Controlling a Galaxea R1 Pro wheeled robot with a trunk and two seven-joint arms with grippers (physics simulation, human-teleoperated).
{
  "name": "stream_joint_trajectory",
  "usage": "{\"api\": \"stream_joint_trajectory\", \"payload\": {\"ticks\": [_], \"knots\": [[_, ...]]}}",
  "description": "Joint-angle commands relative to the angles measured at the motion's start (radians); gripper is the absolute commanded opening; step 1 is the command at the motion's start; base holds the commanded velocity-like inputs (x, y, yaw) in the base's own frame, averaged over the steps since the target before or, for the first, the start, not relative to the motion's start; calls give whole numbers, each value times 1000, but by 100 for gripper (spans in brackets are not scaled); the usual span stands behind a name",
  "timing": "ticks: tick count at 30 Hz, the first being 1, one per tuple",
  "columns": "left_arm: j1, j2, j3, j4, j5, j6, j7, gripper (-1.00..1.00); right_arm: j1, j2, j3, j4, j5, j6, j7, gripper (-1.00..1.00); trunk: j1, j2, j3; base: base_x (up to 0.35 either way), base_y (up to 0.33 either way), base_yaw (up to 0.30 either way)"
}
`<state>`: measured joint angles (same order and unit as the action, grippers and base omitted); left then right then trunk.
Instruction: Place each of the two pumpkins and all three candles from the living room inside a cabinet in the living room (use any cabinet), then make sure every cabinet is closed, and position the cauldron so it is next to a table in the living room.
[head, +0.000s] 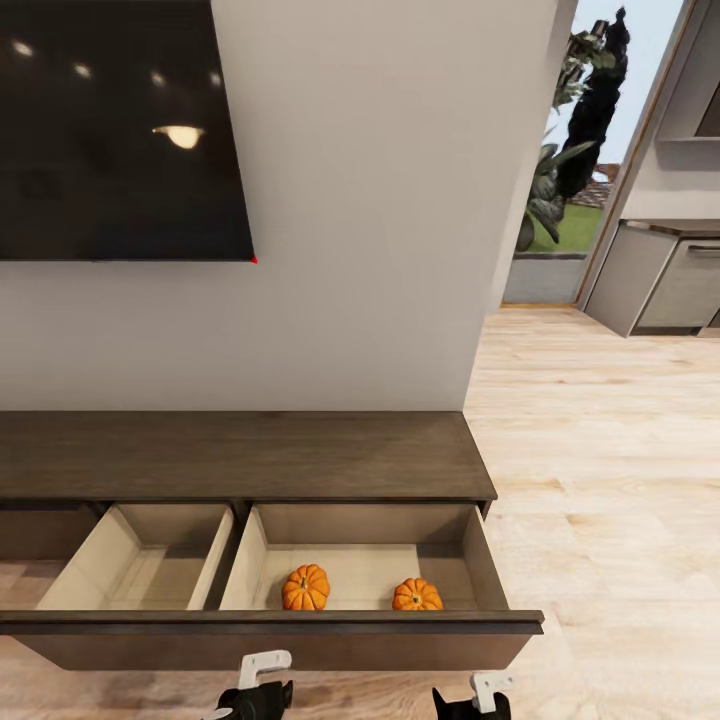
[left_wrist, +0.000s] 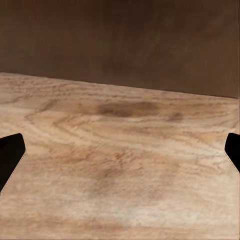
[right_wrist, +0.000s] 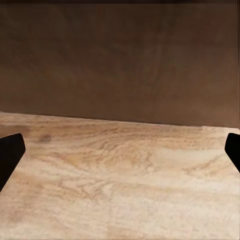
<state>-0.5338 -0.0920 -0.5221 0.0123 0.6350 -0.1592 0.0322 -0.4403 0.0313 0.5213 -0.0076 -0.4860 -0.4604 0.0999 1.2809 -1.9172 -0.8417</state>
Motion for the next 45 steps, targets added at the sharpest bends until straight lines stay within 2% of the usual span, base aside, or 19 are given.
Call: {"api": "stream_joint_trajectory", "payload": {"ticks": [1,3,9,24,38,45], "knots": [[0,0,0,0,0,-35,0,100,0,2,0,0,-14,-1,-8,100,0,0,0,0,0,0],[1,0,0,1,0,-107,-1,100,0,4,0,-1,-31,-1,-16,100,0,0,0,0,0,0],[5,0,1,3,-1,-153,-1,100,0,22,0,-3,-40,-1,-23,100,0,0,0,0,0,0],[6,-2,-1,3,-5,-154,-2,100,-3,21,2,-5,-41,-1,-25,100,0,0,0,0,0,0],[6,0,-1,-1,-6,-157,-2,100,-16,24,4,-8,-29,2,-54,100,0,0,0,0,0,0],[6,0,-1,-1,-6,-157,-2,100,-17,32,8,-7,-25,3,-54,100,0,0,0,76,0,0]]}}
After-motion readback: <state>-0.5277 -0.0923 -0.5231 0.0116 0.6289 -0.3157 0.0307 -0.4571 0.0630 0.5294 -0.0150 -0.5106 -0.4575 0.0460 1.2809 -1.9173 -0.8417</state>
